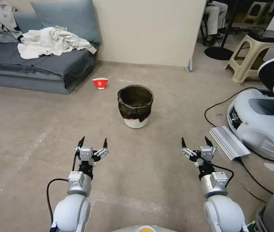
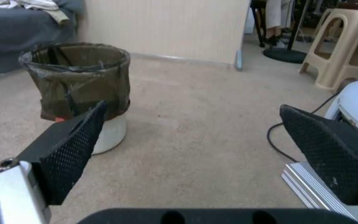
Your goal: Pick up the trash can from the floor.
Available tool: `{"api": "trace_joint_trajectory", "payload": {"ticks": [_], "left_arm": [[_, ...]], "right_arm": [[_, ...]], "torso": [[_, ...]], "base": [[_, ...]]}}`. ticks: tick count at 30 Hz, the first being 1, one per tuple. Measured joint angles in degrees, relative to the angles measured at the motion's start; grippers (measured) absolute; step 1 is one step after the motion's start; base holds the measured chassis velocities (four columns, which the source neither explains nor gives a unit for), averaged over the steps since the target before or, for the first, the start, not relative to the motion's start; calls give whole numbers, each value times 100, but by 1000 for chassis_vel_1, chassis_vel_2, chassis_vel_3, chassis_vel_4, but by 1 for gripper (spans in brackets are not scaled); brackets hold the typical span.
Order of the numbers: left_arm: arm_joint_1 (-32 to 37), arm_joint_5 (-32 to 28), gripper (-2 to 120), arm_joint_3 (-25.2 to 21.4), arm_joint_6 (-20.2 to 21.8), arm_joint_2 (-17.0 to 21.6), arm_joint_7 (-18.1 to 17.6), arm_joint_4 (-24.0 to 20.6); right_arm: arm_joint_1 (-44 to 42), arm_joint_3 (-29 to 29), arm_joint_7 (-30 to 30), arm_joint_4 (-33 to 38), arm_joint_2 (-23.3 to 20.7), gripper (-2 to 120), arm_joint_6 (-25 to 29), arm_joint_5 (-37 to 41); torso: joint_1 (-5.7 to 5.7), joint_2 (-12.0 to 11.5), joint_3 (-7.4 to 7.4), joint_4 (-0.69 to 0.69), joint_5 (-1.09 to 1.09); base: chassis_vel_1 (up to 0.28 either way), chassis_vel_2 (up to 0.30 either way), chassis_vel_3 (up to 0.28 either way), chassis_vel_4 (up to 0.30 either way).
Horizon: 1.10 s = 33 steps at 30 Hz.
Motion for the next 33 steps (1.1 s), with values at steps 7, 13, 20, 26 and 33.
{"api": "trace_joint_trajectory", "payload": {"ticks": [7, 13, 20, 26, 33], "left_arm": [[0, 0, 100, 0, 0, 0, 0, 0], [11, -2, 100, -4, 0, 0, 2, -27], [234, -188, 100, -119, 125, -58, 55, -533], [678, -574, 100, -352, 408, -190, 170, -1504], [1065, -930, 100, -584, 155, -169, 281, -1975]], "right_arm": [[0, 0, 0, 0, 0, 100, 0, 0], [-1, 0, 0, 0, 0, 100, 0, 0], [-249, 104, 33, 629, 45, 100, -185, 199], [-632, 275, 92, 1596, 120, 100, -492, 514], [-1051, 377, -80, 2297, 127, 100, -101, 1098]], "torso": [[0, 0, 0, 0, 0], [0, 0, 0, 0, 0], [0, 0, 0, -1, 1], [0, 0, -1, 0, 0], [0, 0, -1, 0, 3]], "base": [[0, 0, 0, 0], [0, 0, 0, 0], [0, 0, 0, 0], [0, 0, 0, 0], [0, 0, 0, 0]]}}
